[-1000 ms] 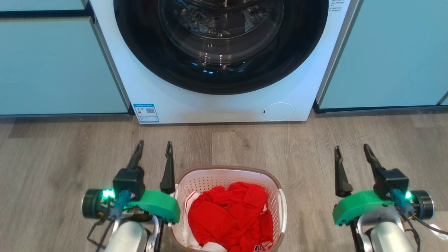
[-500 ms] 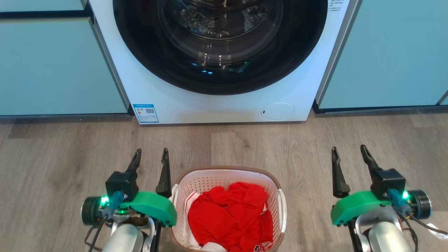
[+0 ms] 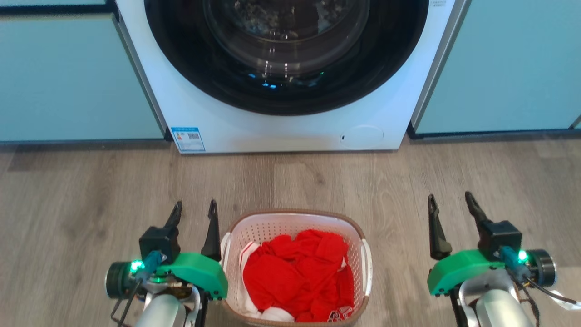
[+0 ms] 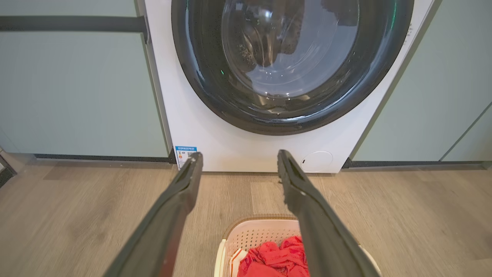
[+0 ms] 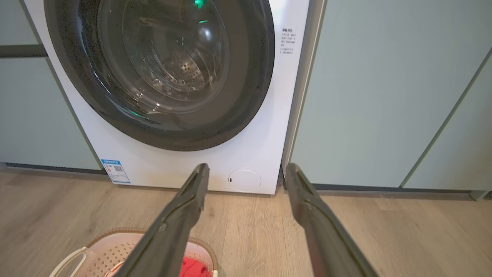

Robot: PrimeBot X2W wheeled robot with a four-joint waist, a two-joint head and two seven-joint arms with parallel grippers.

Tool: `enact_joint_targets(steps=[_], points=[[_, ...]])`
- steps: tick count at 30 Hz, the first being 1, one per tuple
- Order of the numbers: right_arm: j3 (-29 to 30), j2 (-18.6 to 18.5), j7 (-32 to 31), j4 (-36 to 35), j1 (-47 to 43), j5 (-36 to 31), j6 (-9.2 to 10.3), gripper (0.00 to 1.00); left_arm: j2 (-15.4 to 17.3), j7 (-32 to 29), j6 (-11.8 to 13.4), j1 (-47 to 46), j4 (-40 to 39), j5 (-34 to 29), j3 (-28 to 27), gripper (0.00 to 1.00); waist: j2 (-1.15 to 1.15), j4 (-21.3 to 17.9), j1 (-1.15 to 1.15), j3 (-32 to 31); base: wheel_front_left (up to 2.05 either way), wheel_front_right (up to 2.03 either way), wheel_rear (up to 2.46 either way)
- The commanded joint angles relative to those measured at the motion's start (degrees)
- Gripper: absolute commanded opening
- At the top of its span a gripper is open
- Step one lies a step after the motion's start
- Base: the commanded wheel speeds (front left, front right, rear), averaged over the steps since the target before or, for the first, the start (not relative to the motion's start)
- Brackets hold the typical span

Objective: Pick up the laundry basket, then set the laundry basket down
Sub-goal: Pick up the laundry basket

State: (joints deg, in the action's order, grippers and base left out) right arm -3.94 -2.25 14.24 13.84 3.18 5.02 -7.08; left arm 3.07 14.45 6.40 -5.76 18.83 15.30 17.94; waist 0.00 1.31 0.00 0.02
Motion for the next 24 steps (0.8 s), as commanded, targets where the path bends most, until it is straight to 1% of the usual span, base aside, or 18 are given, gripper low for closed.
enact_joint_targets(steps=[1, 5, 11, 13, 18, 19, 20, 24], points=[[-1.7, -0.63, 0.75, -0.36, 2.86, 0.26, -0.41, 1.0, -0.19, 0.55, 0.13, -2.93, 0.03, 0.5, -1.8, 1.0, 0.0, -0.1, 0.0, 1.19, 0.0, 0.0, 0.0], [-2.52, -0.63, 0.75, 3.74, 5.3, 1.41, -0.41, 1.0, -0.19, 0.55, -0.21, -5.36, 4.82, 0.79, -1.25, 1.0, 0.0, -0.18, 0.0, 5.46, 0.0, 0.0, 0.0], [-5.0, -0.63, 0.75, 13.18, 12.03, 3.65, -0.41, 1.0, -0.19, 0.55, -2.2, -11.89, 15.24, 0.87, 0.21, 1.0, 0.0, -0.41, 0.0, 13.39, 0.0, 0.0, 0.0], [-6.38, -0.63, 0.59, 17.24, 14.68, 4.34, -0.41, 1.0, -0.19, 0.55, -2.83, -14.24, 18.88, 0.56, 0.65, 1.0, 0.0, -0.63, 0.0, 16.05, 0.0, 0.0, 0.0], [-10.2, -0.63, -0.15, 26.88, 21.18, 6.81, -0.41, 1.0, -0.19, 0.55, -5.32, -20.05, 29.16, -0.57, 2.39, 1.0, 0.0, -1.2, 0.0, 22.11, 0.0, 0.0, 0.0], [-10.2, -0.63, -0.15, 26.88, 21.18, 6.81, -0.41, 1.0, -0.19, 0.55, -5.32, -20.05, 29.16, -0.57, 2.39, 1.0, 0.0, -1.2, 0.0, 22.11, 0.0, 0.0, 0.0], [-11.84, -0.63, -0.33, 29.93, 23.53, 7.84, -0.41, 1.0, -0.19, 0.55, -5.98, -22.49, 32.62, -0.98, 2.74, 1.0, 0.0, -1.37, 0.0, 24.55, 0.0, 0.0, 0.0], [-15.21, -0.63, -0.77, 34.78, 27.59, 11.3, -0.41, 1.0, -0.19, 0.55, -6.97, -26.93, 38.77, -2.07, 3.14, 1.0, 0.0, -1.88, 0.0, 29.08, 0.0, 0.0, 0.0]])
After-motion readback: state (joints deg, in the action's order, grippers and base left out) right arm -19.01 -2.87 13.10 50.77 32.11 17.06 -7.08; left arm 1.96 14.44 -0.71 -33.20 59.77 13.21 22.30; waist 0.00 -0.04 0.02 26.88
